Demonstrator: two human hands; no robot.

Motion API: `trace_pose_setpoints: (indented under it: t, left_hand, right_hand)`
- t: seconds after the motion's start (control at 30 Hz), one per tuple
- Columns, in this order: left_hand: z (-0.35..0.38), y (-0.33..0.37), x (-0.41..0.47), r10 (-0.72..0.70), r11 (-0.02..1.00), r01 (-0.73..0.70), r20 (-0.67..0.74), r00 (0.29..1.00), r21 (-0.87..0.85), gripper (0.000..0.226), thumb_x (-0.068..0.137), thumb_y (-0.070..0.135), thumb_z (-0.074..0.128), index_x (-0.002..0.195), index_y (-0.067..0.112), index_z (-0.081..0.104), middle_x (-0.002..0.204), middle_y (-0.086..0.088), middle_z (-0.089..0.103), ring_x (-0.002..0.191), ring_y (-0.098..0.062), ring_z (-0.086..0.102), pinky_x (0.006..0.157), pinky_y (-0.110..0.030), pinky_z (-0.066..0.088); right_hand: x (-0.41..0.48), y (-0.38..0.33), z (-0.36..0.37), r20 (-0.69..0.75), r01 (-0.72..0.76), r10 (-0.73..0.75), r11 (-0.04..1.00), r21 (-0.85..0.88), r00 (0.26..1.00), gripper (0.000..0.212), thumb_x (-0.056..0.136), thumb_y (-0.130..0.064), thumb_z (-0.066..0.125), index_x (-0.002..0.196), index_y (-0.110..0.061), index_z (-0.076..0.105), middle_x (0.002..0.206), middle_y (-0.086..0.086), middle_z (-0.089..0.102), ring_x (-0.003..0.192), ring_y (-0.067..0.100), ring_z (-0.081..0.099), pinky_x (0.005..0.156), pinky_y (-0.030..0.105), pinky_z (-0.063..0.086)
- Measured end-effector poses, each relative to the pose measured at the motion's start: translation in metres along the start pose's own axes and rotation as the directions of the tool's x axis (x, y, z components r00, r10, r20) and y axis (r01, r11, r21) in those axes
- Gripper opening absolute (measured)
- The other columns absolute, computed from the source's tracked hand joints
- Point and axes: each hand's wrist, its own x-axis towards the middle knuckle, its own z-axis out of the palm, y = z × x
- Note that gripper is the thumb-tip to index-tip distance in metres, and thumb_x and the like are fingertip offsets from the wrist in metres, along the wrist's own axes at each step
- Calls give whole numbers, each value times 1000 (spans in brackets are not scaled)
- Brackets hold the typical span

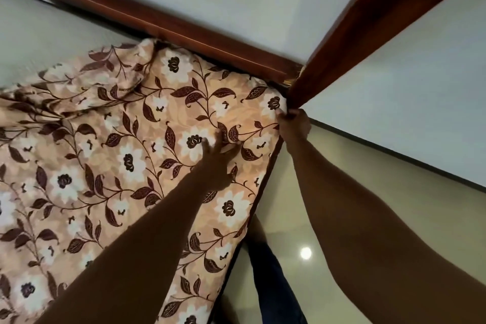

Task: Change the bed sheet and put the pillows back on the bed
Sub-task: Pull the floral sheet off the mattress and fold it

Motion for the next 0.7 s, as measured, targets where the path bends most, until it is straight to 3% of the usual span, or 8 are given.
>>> trace_pose_setpoints:
  t: [0.13, 0.2, 0.23, 0.3, 0.33, 0.37, 0.53, 0.7]
  left_hand:
    - [-8, -5, 0, -34, 987, 43, 57, 998, -158, 83, 98, 27, 62, 161, 31, 8, 161, -17, -29, 129, -34, -42, 121, -60, -6]
    - [-11, -9, -5, -59, 960, 59, 11, 998, -275, 77, 96, 23, 65, 159, 32, 22, 167, -15, -14, 148, -40, -20, 124, -58, 8]
    - [-12, -9, -9, -90, 943, 69, -50, 995, -326, 71, 95, 20, 66, 157, 27, 33, 168, -15, 0, 153, -39, 3, 123, -53, 20]
    - [-12, -9, -23, -241, 886, 117, -230, 943, -450, 48, 93, 12, 67, 140, 10, 56, 153, -19, 44, 136, -36, 48, 101, -38, 46]
    - [-11, -9, -33, -342, 851, 174, -272, 899, -496, 37, 93, 8, 66, 129, 4, 63, 136, -21, 61, 121, -37, 60, 86, -32, 48]
    - [-8, -13, -45, -418, 821, 231, -274, 866, -522, 30, 93, 5, 64, 123, 2, 65, 124, -21, 67, 113, -37, 65, 82, -30, 46]
    - [16, -44, -111, -480, 788, 377, -101, 871, -487, 28, 93, 6, 62, 119, 12, 72, 113, -13, 73, 101, -30, 71, 80, -23, 45]
    - [34, -62, -151, -616, 668, 504, -27, 787, -548, 32, 100, 24, 59, 130, 13, 61, 121, -16, 67, 100, -33, 68, 76, -30, 47]
  right_hand:
    - [-14, -4, 3, -174, -12, 8, 1000, -25, 985, 25, 93, -30, 71, 104, -7, 74, 111, 10, 74, 107, 27, 68, 82, 27, 45]
    - [-41, -17, 0, -137, 120, -129, 990, -74, 982, 16, 93, -20, 71, 103, -8, 74, 106, 10, 74, 101, 25, 70, 78, 24, 46]
    - [-58, -23, 6, -11, 282, -284, 956, -79, 959, 11, 92, -14, 70, 100, -8, 73, 102, 10, 74, 95, 25, 70, 78, 28, 52]
    - [-105, -39, 18, 411, 533, -496, 846, 30, 765, 7, 88, -10, 72, 94, -6, 72, 92, 11, 73, 85, 25, 68, 76, 41, 58]
    - [-125, -45, 21, 547, 563, -498, 825, 59, 673, 8, 88, -14, 75, 92, -8, 73, 90, 10, 73, 81, 24, 69, 75, 41, 58]
    - [-138, -51, 23, 580, 556, -484, 828, 63, 655, 9, 88, -20, 76, 91, -11, 73, 89, 6, 74, 79, 21, 69, 73, 39, 58]
    - [-117, -40, 11, 98, 361, -357, 932, -24, 929, 25, 93, -30, 68, 112, -12, 66, 108, 5, 71, 96, 20, 70, 72, 23, 51]
    - [-134, -31, 30, 301, 317, -237, 915, -252, 924, 91, 84, -49, 76, 154, -17, 27, 145, 16, 50, 127, 34, 52, 102, 50, 49]
